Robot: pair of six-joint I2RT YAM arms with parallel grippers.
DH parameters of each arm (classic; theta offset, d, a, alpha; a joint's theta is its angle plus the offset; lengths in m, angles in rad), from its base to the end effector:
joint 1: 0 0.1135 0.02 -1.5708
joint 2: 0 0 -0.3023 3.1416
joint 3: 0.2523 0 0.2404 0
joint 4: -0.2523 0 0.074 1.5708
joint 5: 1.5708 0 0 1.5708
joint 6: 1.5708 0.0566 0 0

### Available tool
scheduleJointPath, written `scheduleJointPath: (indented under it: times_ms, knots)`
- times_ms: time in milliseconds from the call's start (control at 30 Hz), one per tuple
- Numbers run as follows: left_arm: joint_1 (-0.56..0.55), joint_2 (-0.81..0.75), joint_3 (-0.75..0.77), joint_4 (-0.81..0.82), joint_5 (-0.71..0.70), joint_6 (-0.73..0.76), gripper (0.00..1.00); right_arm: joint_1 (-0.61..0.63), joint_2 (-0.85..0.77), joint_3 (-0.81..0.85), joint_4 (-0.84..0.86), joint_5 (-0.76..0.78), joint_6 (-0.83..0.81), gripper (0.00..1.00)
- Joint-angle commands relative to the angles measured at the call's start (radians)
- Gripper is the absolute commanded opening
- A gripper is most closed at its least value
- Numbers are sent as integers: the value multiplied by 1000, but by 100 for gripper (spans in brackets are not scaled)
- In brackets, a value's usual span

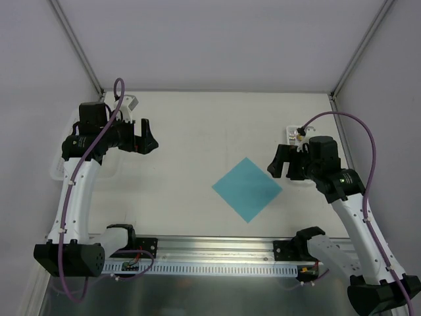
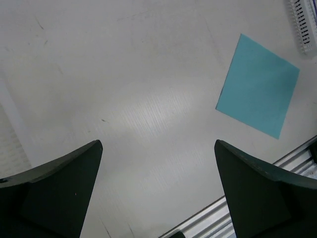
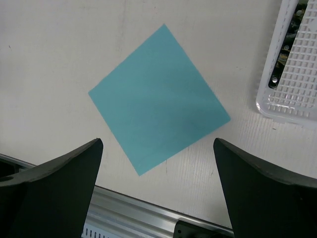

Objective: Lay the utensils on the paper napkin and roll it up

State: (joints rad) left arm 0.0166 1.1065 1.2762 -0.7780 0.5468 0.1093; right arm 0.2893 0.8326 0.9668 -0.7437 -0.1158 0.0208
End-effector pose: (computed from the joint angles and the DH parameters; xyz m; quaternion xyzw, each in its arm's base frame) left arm 0.2048 -0.0260 0.4123 0.1644 0.8468 -0.2108 0.4599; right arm 0.1381 0.0479 0.3532 -0.1450 0.8737 0.1220 0.4481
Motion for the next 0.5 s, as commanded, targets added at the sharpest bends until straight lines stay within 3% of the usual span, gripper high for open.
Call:
scheduleJointPath:
  times_ms: [0,267,400,467]
  knots:
    - [0,19,32,2,-95,-54,99,4,23,1,29,-31,2,99]
    - [0,7,64,17,-165,-106,99,117,62,-5,32,97,-8,99]
    - [0,-5,63,16,-111,-51,99,123,121,38,-28,217,-37,99]
    - [-1,-11,51,17,-99,-42,99,125,151,41,-29,188,-67,99]
